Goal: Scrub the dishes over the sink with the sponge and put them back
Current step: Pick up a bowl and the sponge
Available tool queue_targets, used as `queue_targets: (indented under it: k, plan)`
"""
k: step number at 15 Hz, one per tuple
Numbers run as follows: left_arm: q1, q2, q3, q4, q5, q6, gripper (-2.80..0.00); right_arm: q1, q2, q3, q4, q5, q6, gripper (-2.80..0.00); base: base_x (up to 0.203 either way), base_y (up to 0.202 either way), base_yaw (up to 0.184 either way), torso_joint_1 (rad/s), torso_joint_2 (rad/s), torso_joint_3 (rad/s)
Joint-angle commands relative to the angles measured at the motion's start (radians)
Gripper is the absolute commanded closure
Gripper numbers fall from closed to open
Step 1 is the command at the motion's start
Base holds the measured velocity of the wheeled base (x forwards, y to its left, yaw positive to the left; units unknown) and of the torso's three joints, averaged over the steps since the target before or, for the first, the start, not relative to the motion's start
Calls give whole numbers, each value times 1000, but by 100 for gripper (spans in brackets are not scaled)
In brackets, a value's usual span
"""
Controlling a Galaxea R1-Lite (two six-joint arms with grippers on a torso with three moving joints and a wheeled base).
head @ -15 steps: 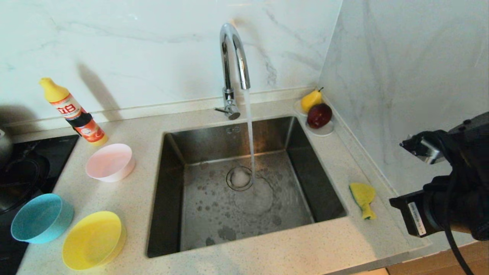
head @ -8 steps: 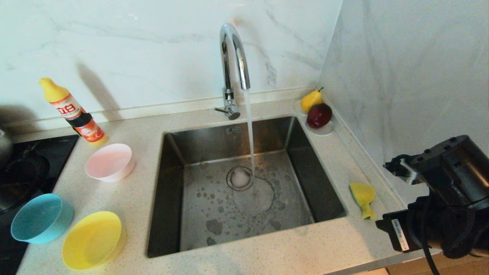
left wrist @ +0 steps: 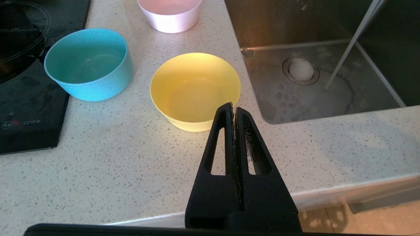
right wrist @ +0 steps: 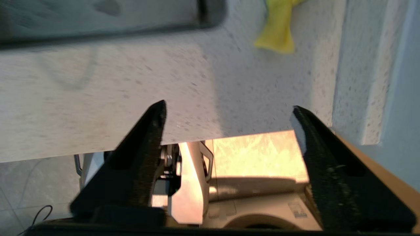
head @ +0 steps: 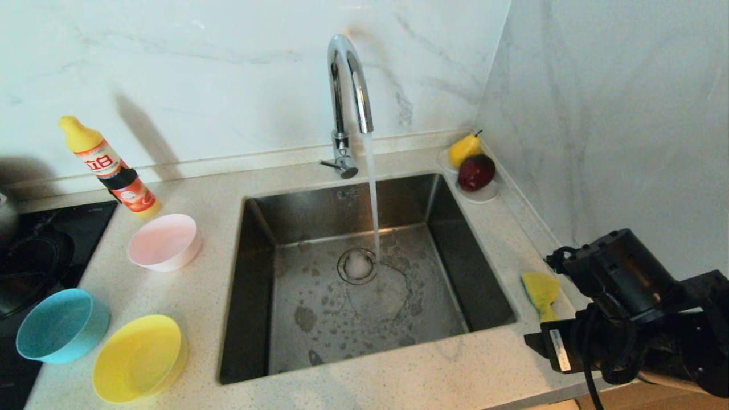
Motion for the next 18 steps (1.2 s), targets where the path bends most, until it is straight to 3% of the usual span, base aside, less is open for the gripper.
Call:
queue_targets:
  k: [1, 5, 9, 18]
  plan:
    - [0, 2, 18, 0, 0, 0, 0, -36, 17, 21, -10, 5, 2, -280, 0, 0, 0, 0, 0, 0]
    - [0, 2, 18, 0, 0, 0, 0, -100, 45, 9, -52, 56, 2, -280, 0, 0, 0, 0, 0, 0]
    - [0, 2, 18, 0, 0, 0, 0, -126, 89, 4, -60, 118, 67, -280, 0, 0, 0, 0, 0, 0]
    - [0, 2, 18, 0, 0, 0, 0, -239, 172, -25, -124, 221, 60, -280, 0, 0, 0, 0, 0, 0]
